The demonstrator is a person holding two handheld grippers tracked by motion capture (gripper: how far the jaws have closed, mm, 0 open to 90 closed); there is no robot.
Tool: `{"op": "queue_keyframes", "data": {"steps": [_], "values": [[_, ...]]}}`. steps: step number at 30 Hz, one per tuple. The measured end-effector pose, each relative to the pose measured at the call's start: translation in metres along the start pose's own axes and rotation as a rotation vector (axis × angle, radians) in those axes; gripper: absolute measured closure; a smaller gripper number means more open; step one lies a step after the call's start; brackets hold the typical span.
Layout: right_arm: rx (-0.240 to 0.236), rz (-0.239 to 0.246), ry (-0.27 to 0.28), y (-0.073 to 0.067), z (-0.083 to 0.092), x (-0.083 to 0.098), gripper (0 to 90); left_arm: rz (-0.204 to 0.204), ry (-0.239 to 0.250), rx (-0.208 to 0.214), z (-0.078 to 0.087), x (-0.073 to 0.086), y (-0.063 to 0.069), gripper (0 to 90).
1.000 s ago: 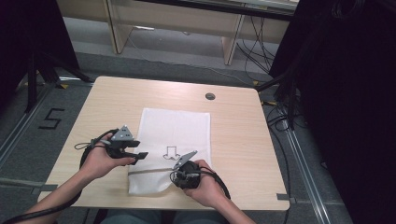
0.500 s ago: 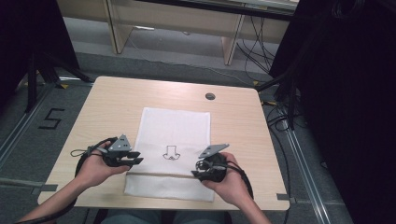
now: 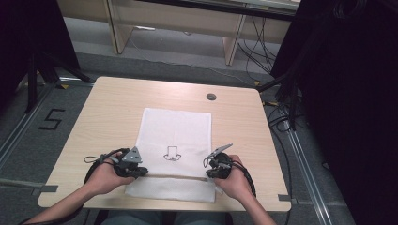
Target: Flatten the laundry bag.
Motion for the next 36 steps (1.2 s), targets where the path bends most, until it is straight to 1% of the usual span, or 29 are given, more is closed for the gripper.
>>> {"op": "queue_keyframes", "data": {"steps": [1,2,3,4,5,6,7,8,9,11,12,13,14,16,17,18,21,22,23,24,25,26,27,28,30,31,33,34,36], "values": [[-0.002,0.022,0.005,0.002,-0.002,0.0,90.0,0.013,-0.004,-0.012,-0.003,0.002,0.0,86.3],[0.005,0.03,-0.002,0.002,-0.004,0.0,90.0,-0.005,-0.031,-0.001,-0.004,0.005,-0.002,86.2],[0.01,0.018,-0.016,0.001,-0.007,0.0,90.0,0.009,-0.027,-0.004,-0.007,0.006,-0.001,86.1],[0.013,0.026,-0.02,0.0,-0.009,0.0,90.0,-0.023,-0.043,-0.007,-0.006,0.006,-0.004,86.0],[0.009,0.032,-0.022,0.0,-0.01,0.0,90.0,0.009,-0.03,-0.012,-0.008,0.007,-0.002,85.9],[0.014,0.038,-0.027,0.001,-0.012,-0.001,90.0,0.002,-0.026,-0.015,-0.008,0.006,-0.003,85.8],[0.016,0.022,-0.032,-0.001,-0.012,0.0,90.0,-0.008,-0.05,-0.009,-0.007,0.007,-0.004,85.7],[0.015,0.026,-0.029,-0.001,-0.013,-0.001,90.0,0.009,-0.033,-0.022,-0.009,0.007,-0.004,85.8],[0.014,0.029,-0.028,0.0,-0.013,-0.002,90.0,-0.008,-0.041,-0.022,-0.008,0.007,-0.005,85.8],[0.016,0.039,-0.02,0.001,-0.015,-0.003,90.0,0.014,-0.04,-0.039,-0.008,0.009,-0.006,85.9],[0.021,0.018,-0.026,-0.001,-0.015,-0.003,90.0,-0.021,-0.063,-0.026,-0.006,0.01,-0.008,86.0],[0.016,0.032,-0.016,-0.001,-0.016,-0.005,90.0,0.006,-0.046,-0.036,-0.007,0.01,-0.006,86.3],[0.017,0.041,-0.012,-0.001,-0.017,-0.006,90.0,0.015,-0.045,-0.048,-0.006,0.011,-0.006,86.5],[0.021,0.028,-0.021,-0.003,-0.018,-0.007,90.0,0.01,-0.05,-0.055,-0.005,0.013,-0.004,86.6],[0.026,0.05,-0.01,-0.003,-0.019,-0.008,90.0,0.007,-0.054,-0.056,-0.004,0.013,-0.004,86.8],[0.021,0.039,-0.016,-0.005,-0.018,-0.008,90.0,0.006,-0.052,-0.046,-0.004,0.013,-0.003,86.8],[0.039,0.036,-0.014,-0.005,-0.019,-0.008,90.0,0.011,-0.045,-0.061,-0.004,0.014,-0.003,86.7],[0.047,0.013,-0.02,-0.007,-0.018,-0.007,90.0,0.01,-0.045,-0.062,-0.004,0.014,-0.004,86.3],[0.045,0.012,-0.015,-0.006,-0.018,-0.007,90.0,0.011,-0.044,-0.056,-0.004,0.013,-0.004,85.7],[0.031,0.037,0.008,-0.004,-0.018,-0.007,89.5,0.001,-0.036,-0.059,-0.003,0.012,-0.005,84.7],[0.035,0.018,0.02,-0.003,-0.016,-0.008,88.1,0.016,-0.028,-0.065,-0.002,0.012,-0.005,83.7],[0.041,-0.009,0.02,-0.004,-0.013,-0.008,87.0,0.02,0.002,-0.067,-0.001,0.009,-0.006,83.6],[0.032,0.001,0.054,-0.003,-0.009,-0.01,86.5,0.028,0.054,-0.08,0.001,0.005,-0.007,83.7],[0.036,0.0,0.097,-0.001,-0.004,-0.012,85.7,0.029,0.079,-0.098,0.003,0.002,-0.008,83.7],[0.044,0.007,0.139,0.003,0.006,-0.012,83.9,0.042,0.149,-0.117,0.008,-0.005,-0.01,82.5],[0.05,-0.007,0.148,0.004,0.01,-0.01,82.9,0.048,0.171,-0.119,0.008,-0.008,-0.01,81.5],[0.068,0.0,0.175,0.009,0.015,-0.005,80.2,0.044,0.167,-0.121,0.008,-0.007,-0.011,78.4],[0.065,-0.018,0.174,0.011,0.018,-0.002,79.3,0.036,0.158,-0.122,0.008,-0.006,-0.012,77.6],[0.076,-0.037,0.185,0.015,0.021,0.002,77.2,0.073,0.171,-0.108,0.005,-0.004,-0.011,76.3]]}}
Point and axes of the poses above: each handheld gripper's, and its own axes: z roughly backward along the jaws, x roughly out of its underside, y roughly to its right, the point moved 4 cm from there along -z, roughly forward along the jaws, and after that the axes turned 8 degrees about y, right-handed, at the moved point
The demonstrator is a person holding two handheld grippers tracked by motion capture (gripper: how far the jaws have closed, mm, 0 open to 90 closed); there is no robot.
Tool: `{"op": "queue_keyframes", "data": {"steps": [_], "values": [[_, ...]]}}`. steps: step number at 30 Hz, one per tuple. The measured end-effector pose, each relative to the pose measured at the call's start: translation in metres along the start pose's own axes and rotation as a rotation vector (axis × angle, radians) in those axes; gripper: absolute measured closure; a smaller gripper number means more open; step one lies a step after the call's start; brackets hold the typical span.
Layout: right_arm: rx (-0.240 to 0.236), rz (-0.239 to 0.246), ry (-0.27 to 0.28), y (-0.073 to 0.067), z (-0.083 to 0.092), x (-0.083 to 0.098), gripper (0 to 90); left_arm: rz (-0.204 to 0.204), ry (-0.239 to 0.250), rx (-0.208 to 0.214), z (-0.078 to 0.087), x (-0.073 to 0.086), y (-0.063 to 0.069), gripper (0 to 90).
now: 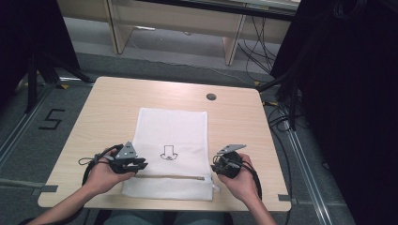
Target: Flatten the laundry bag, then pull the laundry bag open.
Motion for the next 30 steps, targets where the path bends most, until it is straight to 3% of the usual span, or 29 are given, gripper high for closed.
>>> {"op": "queue_keyframes", "data": {"steps": [1,4,5,7,8,10,11,12,13,14,16,17,18,19,22,24,25,28,30], "values": [[0.004,-0.021,0.001,0.001,0.001,0.001,75.9,-0.013,-0.004,0.007,0.0,0.0,-0.001,75.9],[0.016,-0.013,0.024,0.007,0.003,0.001,72.5,0.013,0.024,0.0,0.0,-0.003,-0.001,73.3],[0.012,-0.033,0.007,0.006,0.005,0.001,71.3,0.017,0.028,0.004,0.0,-0.004,-0.001,72.1],[0.012,-0.047,0.011,0.006,0.004,0.002,70.2,-0.006,0.022,-0.004,0.0,-0.004,-0.003,70.7],[0.012,-0.042,0.015,0.007,0.003,0.002,69.9,0.018,0.028,0.002,-0.001,-0.003,-0.002,70.1],[0.01,-0.055,0.018,0.007,0.003,0.002,69.3,0.004,0.028,0.001,-0.002,-0.002,-0.003,69.7],[0.012,-0.049,0.03,0.008,0.002,0.002,69.3,-0.002,0.031,0.002,-0.002,-0.002,-0.003,69.4],[0.013,-0.081,0.03,0.006,0.003,0.001,69.2,0.011,0.034,0.001,-0.002,-0.002,-0.001,68.8],[0.024,-0.063,0.068,0.008,0.0,0.001,68.8,-0.002,0.035,0.004,-0.002,-0.002,-0.002,68.0],[0.013,-0.089,0.031,0.006,0.004,0.0,67.0,-0.004,0.036,0.008,-0.002,-0.002,-0.001,66.9],[0.03,-0.08,0.065,0.007,0.0,0.002,63.6,-0.009,0.042,0.008,-0.002,-0.003,0.0,63.9],[0.018,-0.1,0.017,0.006,0.003,0.003,63.5,0.002,0.048,0.018,-0.002,-0.003,0.002,62.7],[0.017,-0.097,0.014,0.006,0.002,0.004,63.8,0.012,0.052,0.027,-0.002,-0.004,0.003,61.1],[0.013,-0.105,0.025,0.005,0.001,0.005,64.7,-0.006,0.06,0.027,-0.003,-0.005,0.002,59.7],[0.022,-0.023,0.002,0.003,0.003,0.006,69.4,0.048,0.088,0.045,-0.006,-0.007,0.006,56.7],[0.032,0.002,0.033,0.002,0.001,0.007,74.8,0.032,0.076,0.056,-0.008,-0.008,0.007,56.8],[0.013,0.002,-0.009,0.001,0.006,0.007,79.1,0.019,0.076,0.054,-0.009,-0.009,0.008,57.5],[0.011,0.028,-0.034,0.0,0.007,0.009,88.3,-0.008,0.103,0.074,-0.011,-0.014,0.013,61.2],[0.012,0.02,-0.057,-0.001,0.007,0.011,90.0,-0.027,0.101,0.086,-0.013,-0.017,0.017,63.2]]}}
Point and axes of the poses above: each handheld gripper's, and its own axes: z roughly backward along the jaws, x roughly out of its underside, y roughly to its right, the point moved 4 cm from there along -z, roughly forward along the jaws, and after that the axes turned 8 degrees about y, right-handed, at the moved point
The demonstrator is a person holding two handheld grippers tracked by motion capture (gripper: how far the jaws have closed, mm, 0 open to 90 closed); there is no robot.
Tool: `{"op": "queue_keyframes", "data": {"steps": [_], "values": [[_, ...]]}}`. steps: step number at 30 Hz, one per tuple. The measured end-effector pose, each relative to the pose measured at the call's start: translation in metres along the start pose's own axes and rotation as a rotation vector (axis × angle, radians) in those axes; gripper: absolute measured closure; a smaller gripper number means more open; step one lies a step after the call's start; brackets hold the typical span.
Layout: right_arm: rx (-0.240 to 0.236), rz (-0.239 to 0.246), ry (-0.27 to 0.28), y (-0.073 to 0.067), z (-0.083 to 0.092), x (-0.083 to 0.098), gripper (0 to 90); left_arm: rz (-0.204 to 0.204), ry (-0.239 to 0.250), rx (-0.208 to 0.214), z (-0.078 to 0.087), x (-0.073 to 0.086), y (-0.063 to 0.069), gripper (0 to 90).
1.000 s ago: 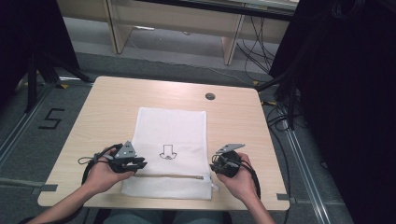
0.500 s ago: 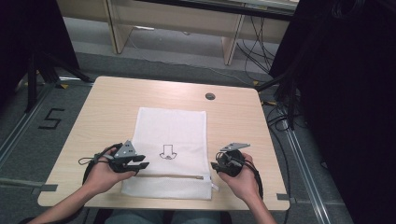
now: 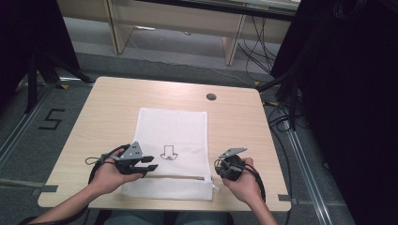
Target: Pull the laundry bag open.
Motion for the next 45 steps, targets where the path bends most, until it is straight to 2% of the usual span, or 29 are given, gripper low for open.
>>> {"op": "queue_keyframes", "data": {"steps": [2,4,6,7,9,10,12,13,15,16,17,19,20,22,23,25,29,31,32,33,34,36,37,39,41,42,43,44,45], "values": [[0.001,-0.007,-0.011,-0.002,0.0,0.001,90.0,-0.02,0.002,0.001,-0.002,-0.002,0.002,64.3],[-0.007,-0.007,-0.016,-0.004,0.0,0.002,90.0,-0.021,-0.006,0.004,-0.003,-0.003,0.003,65.6],[-0.012,-0.012,-0.027,-0.006,0.0,0.003,90.0,-0.043,-0.01,0.021,-0.005,-0.005,0.005,66.1],[-0.013,-0.008,-0.025,-0.007,-0.001,0.004,90.0,-0.039,-0.017,0.025,-0.006,-0.006,0.007,66.2],[-0.027,-0.039,-0.028,-0.01,-0.003,0.004,90.0,-0.033,-0.014,0.036,-0.012,-0.007,0.012,65.2],[-0.036,-0.045,-0.029,-0.011,-0.004,0.004,90.0,-0.049,-0.024,0.047,-0.014,-0.008,0.013,64.6],[-0.049,-0.056,-0.036,-0.013,-0.008,0.003,90.0,-0.052,-0.025,0.061,-0.019,-0.009,0.018,64.4],[-0.051,-0.037,-0.021,-0.013,-0.011,0.002,90.0,-0.05,-0.028,0.065,-0.022,-0.01,0.02,64.4],[-0.052,-0.067,-0.051,-0.017,-0.012,0.001,90.0,-0.063,-0.033,0.086,-0.029,-0.012,0.025,64.3],[-0.051,-0.064,-0.058,-0.019,-0.013,0.001,90.0,-0.063,-0.032,0.091,-0.032,-0.013,0.026,64.3],[-0.062,-0.039,-0.041,-0.018,-0.015,0.0,90.0,-0.066,-0.045,0.106,-0.035,-0.014,0.028,64.3],[-0.066,-0.054,-0.058,-0.02,-0.017,0.001,90.0,-0.085,-0.047,0.117,-0.043,-0.017,0.032,64.4],[-0.069,-0.038,-0.052,-0.019,-0.018,0.002,90.0,-0.081,-0.052,0.127,-0.045,-0.018,0.034,64.4],[-0.071,-0.054,-0.071,-0.02,-0.019,0.003,90.0,-0.093,-0.053,0.139,-0.053,-0.022,0.039,64.4],[-0.07,-0.041,-0.072,-0.019,-0.02,0.004,90.0,-0.097,-0.051,0.144,-0.056,-0.024,0.041,64.3],[-0.065,-0.067,-0.092,-0.021,-0.019,0.006,90.0,-0.106,-0.056,0.16,-0.061,-0.028,0.045,64.0],[-0.08,-0.06,-0.089,-0.021,-0.021,0.007,90.0,-0.121,-0.057,0.174,-0.071,-0.033,0.05,63.8],[-0.082,-0.073,-0.099,-0.021,-0.024,0.008,90.0,-0.123,-0.062,0.186,-0.077,-0.034,0.053,63.9],[-0.087,-0.06,-0.087,-0.02,-0.025,0.008,90.0,-0.136,-0.069,0.193,-0.08,-0.035,0.055,63.9],[-0.09,-0.061,-0.092,-0.021,-0.025,0.008,90.0,-0.129,-0.066,0.2,-0.083,-0.035,0.057,64.0],[-0.091,-0.076,-0.102,-0.022,-0.025,0.008,90.0,-0.129,-0.068,0.207,-0.085,-0.035,0.06,64.1],[-0.092,-0.069,-0.094,-0.02,-0.027,0.008,90.0,-0.151,-0.078,0.218,-0.091,-0.035,0.064,64.6],[-0.083,-0.09,-0.11,-0.021,-0.025,0.008,90.0,-0.15,-0.079,0.223,-0.093,-0.036,0.066,64.7],[-0.083,-0.093,-0.108,-0.021,-0.026,0.008,90.0,-0.148,-0.083,0.233,-0.097,-0.037,0.069,65.0],[-0.09,-0.071,-0.097,-0.02,-0.027,0.008,90.0,-0.163,-0.099,0.237,-0.101,-0.037,0.07,65.6],[-0.089,-0.079,-0.1,-0.021,-0.026,0.008,90.0,-0.161,-0.104,0.244,-0.102,-0.037,0.071,66.0],[-0.089,-0.066,-0.093,-0.021,-0.027,0.008,90.0,-0.16,-0.104,0.246,-0.104,-0.037,0.072,66.4],[-0.083,-0.085,-0.106,-0.021,-0.026,0.008,90.0,-0.16,-0.107,0.248,-0.106,-0.037,0.073,66.6],[-0.096,-0.064,-0.089,-0.02,-0.027,0.008,90.0,-0.155,-0.11,0.25,-0.107,-0.037,0.074,66.7]]}}
Point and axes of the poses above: each handheld gripper's, and its own axes: z roughly backward along the jaws, x roughly out of its underside, y roughly to its right, the point moved 4 cm from there along -z, roughly forward along the jaws, and after that the axes turned 8 degrees about y, right-handed, at the moved point
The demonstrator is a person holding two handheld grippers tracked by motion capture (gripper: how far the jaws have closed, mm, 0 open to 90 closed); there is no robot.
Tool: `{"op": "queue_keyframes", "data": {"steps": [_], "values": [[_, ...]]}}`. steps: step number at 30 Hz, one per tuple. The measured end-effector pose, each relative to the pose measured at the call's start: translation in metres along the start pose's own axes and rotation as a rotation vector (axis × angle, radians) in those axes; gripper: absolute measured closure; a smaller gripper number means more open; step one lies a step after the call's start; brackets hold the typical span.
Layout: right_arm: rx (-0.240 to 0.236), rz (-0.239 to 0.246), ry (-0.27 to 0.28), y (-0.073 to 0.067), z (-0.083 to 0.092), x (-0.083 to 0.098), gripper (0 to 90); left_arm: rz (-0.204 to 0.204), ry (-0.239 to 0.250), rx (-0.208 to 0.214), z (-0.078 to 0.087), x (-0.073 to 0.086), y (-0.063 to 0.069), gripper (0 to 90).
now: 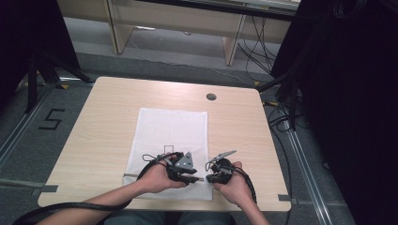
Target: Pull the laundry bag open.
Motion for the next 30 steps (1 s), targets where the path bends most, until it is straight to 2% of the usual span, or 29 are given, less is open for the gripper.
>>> {"op": "queue_keyframes", "data": {"steps": [3,5,6,8,9,11,12,14,15,17,19,20,21,22,23,25,26,28,30], "values": [[-0.003,-0.003,0.0,0.0,0.0,0.0,90.0,0.015,-0.001,0.006,-0.005,0.0,0.0,67.2],[0.001,0.001,-0.001,0.0,0.0,0.0,90.0,-0.007,-0.016,0.008,-0.007,0.001,-0.002,67.4],[0.005,0.003,0.0,0.0,0.0,0.0,90.0,0.007,-0.019,0.008,-0.008,0.001,-0.001,67.5],[0.01,-0.015,-0.011,-0.002,0.0,0.0,90.0,0.005,-0.019,0.018,-0.011,0.001,-0.002,67.7],[0.009,-0.014,-0.01,-0.001,0.0,0.0,90.0,0.023,-0.01,0.016,-0.013,0.0,-0.001,67.8],[0.01,-0.022,-0.015,-0.002,0.001,0.0,90.0,0.016,-0.014,0.017,-0.016,0.0,-0.001,68.2],[0.003,0.0,-0.001,0.0,0.0,0.0,90.0,0.014,-0.018,0.023,-0.017,0.0,0.0,68.2],[0.004,-0.001,-0.001,0.0,0.0,0.0,90.0,0.002,-0.023,0.024,-0.019,0.0,0.001,68.8],[0.004,-0.001,-0.001,0.0,0.0,0.0,90.0,-0.02,-0.032,0.025,-0.02,0.0,0.0,69.3],[0.003,0.0,-0.001,0.0,0.0,0.0,90.0,-0.002,-0.032,0.025,-0.021,0.001,0.001,70.1],[0.0,0.0,-0.002,0.0,0.0,0.0,90.0,-0.002,-0.035,0.025,-0.023,0.002,0.001,71.3],[-0.001,-0.004,0.0,0.0,0.0,0.0,90.0,-0.018,-0.038,0.023,-0.024,0.002,0.001,72.1],[-0.001,-0.005,0.0,0.0,0.0,0.0,90.0,-0.011,-0.039,0.022,-0.025,0.003,0.002,73.1],[-0.001,-0.004,-0.001,0.0,0.0,0.0,90.0,-0.03,-0.039,0.02,-0.025,0.003,0.002,74.0],[-0.002,-0.004,-0.001,0.0,0.0,0.0,90.0,-0.026,-0.042,0.016,-0.025,0.002,0.003,74.9],[-0.002,-0.004,-0.002,0.0,0.0,0.0,90.0,-0.065,-0.049,0.008,-0.024,0.001,0.002,78.3],[-0.002,-0.005,-0.002,0.0,0.0,0.0,90.0,-0.054,-0.053,0.007,-0.024,0.0,0.004,79.8],[-0.002,-0.004,-0.001,0.0,0.0,0.0,90.0,-0.07,-0.065,0.011,-0.024,-0.001,0.004,80.5],[-0.001,-0.004,-0.001,0.0,0.0,0.0,90.0,-0.069,-0.071,0.009,-0.024,-0.002,0.004,81.1]]}}
Point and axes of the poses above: each handheld gripper's, and its own axes: z roughly backward along the jaws, x roughly out of its underside, y roughly to its right, the point moved 4 cm from there along -z, roughly forward along the jaws, and after that the axes turned 8 degrees about y, right-handed, at the moved point
